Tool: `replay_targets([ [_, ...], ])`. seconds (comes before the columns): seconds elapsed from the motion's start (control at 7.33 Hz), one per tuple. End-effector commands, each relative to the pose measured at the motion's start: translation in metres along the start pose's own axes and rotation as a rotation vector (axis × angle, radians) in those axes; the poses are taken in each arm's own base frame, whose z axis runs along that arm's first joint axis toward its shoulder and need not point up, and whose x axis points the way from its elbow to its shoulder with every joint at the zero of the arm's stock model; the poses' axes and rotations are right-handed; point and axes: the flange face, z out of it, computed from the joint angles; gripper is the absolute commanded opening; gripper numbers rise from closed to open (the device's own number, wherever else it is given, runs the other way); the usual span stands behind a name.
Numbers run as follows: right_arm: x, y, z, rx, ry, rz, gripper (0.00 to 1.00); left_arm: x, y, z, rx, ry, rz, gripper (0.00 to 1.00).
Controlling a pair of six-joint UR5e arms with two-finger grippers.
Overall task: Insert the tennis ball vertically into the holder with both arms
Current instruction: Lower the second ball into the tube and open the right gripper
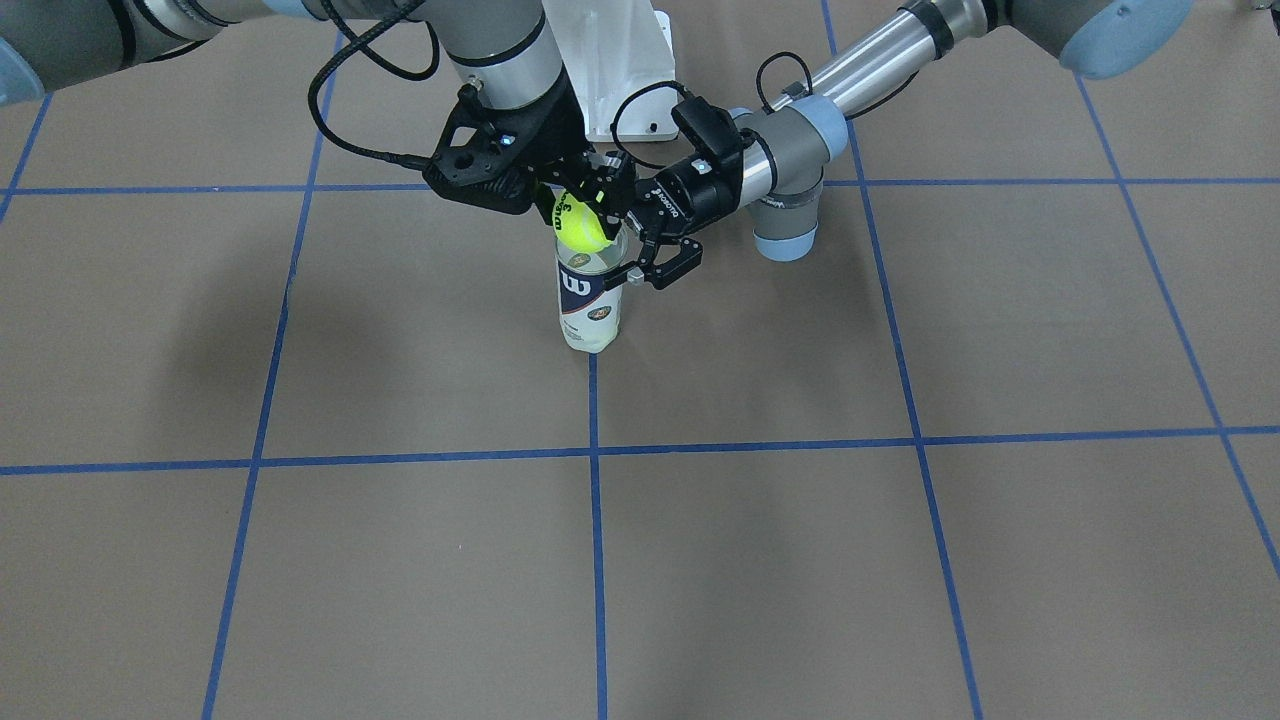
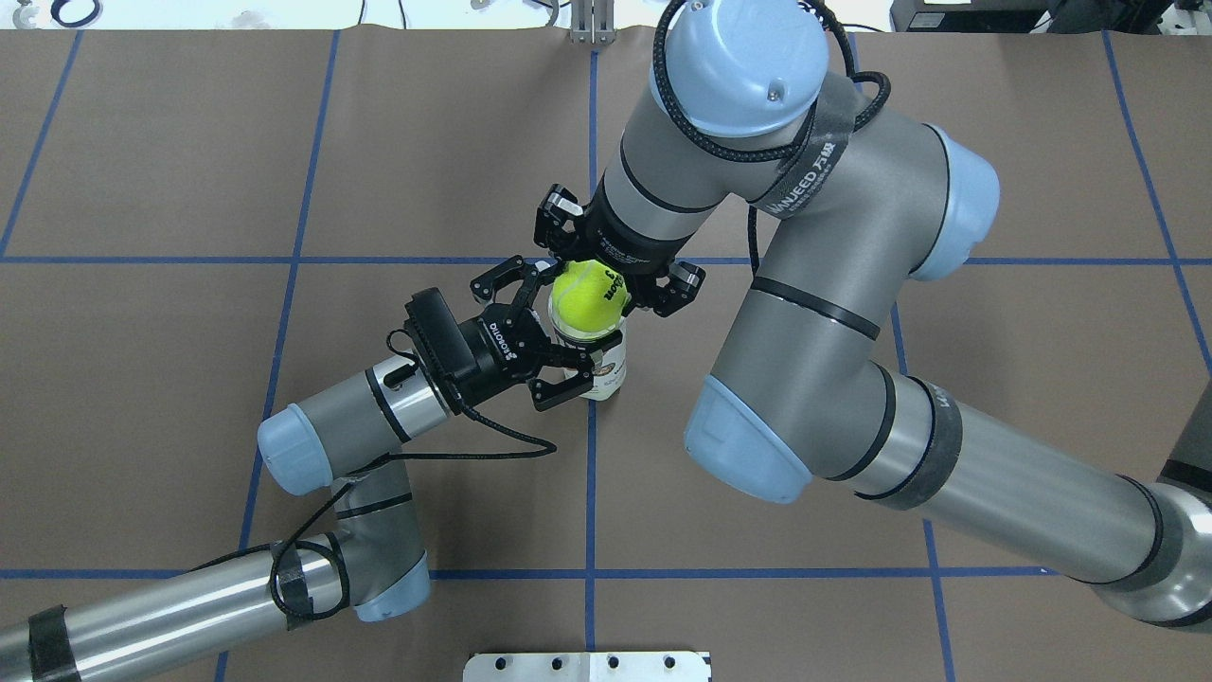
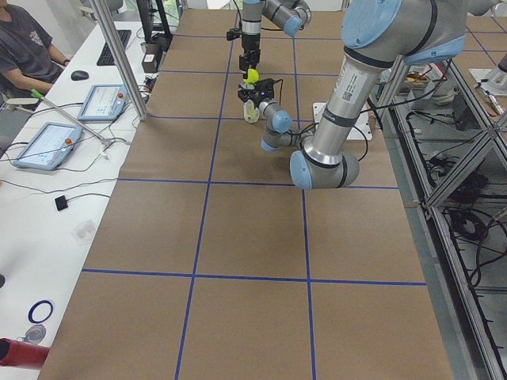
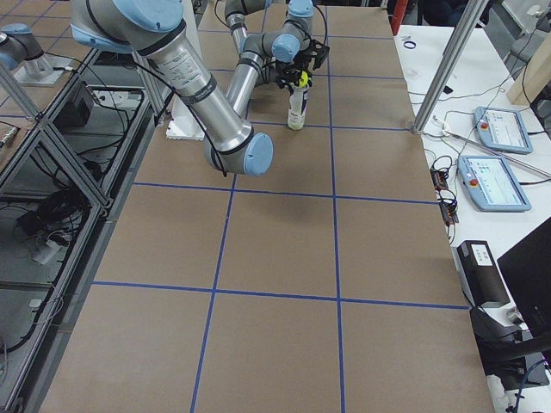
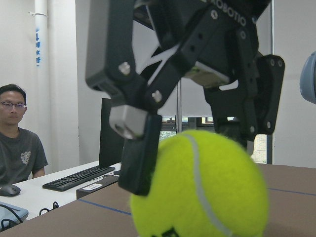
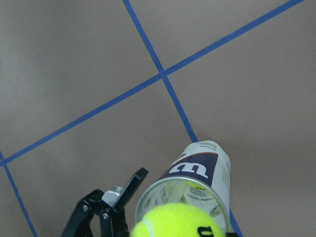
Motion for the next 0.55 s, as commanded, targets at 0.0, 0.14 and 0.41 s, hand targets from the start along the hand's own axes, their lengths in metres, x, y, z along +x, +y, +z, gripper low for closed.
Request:
replay_targets([
  [0.0,-0.001,0.001,-0.001,0.001,-0.002,0.000,0.99,-0.001,0.000,0.000,0.001,-0.006,0.000,0.95],
  [0.14,-0.001,0.000,-0.002,0.002,-0.004,0.000,0.99,-0.001,0.000,0.000,0.001,-0.006,0.000,0.95],
  [0.41,0.006,-0.014,-0.016,0.022,-0.021,0.008,0.99,0.000,-0.003,0.001,0.008,-0.004,-0.003,0.97],
])
